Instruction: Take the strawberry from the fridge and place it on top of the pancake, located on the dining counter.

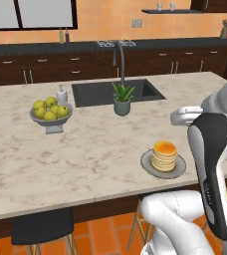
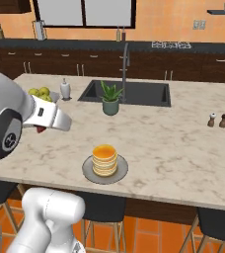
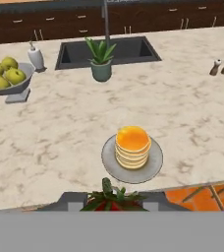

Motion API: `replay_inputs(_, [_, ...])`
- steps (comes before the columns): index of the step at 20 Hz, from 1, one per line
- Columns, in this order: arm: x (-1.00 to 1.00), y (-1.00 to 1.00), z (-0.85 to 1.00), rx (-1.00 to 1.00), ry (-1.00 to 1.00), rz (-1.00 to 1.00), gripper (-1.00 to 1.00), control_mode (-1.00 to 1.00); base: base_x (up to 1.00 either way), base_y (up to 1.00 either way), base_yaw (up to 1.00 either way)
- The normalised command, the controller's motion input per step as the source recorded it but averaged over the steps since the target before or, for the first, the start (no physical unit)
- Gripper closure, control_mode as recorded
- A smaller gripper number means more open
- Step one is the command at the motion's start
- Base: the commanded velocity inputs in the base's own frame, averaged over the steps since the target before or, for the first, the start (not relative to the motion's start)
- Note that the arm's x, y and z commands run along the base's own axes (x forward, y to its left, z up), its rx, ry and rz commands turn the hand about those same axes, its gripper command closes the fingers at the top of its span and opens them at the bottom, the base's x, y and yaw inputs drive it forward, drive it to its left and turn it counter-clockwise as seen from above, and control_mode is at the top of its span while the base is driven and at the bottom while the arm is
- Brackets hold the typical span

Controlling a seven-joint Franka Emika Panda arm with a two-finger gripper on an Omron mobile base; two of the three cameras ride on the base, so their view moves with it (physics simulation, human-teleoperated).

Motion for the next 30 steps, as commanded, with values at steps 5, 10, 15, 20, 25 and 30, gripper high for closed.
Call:
replay_inputs(5, [0.54,-0.31,-0.43,0.00,0.08,0.01,1.00,-1.00,0.00,0.00,0.00])
replay_inputs(10, [0.33,-0.18,-0.50,0.00,-0.03,0.07,1.00,-1.00,0.00,0.00,0.00])
replay_inputs(15, [0.25,-0.18,-0.40,-0.01,0.16,0.02,1.00,-1.00,0.00,0.00,0.00])
replay_inputs(20, [0.23,-0.08,-0.41,-0.03,0.15,0.00,1.00,-1.00,0.00,0.00,0.00])
replay_inputs(25, [0.49,-0.10,-0.40,0.00,0.00,0.00,1.00,-1.00,0.00,0.00,0.00])
replay_inputs(30, [0.56,-0.11,-0.29,0.00,0.01,0.00,1.00,-1.00,0.00,0.00,0.00])
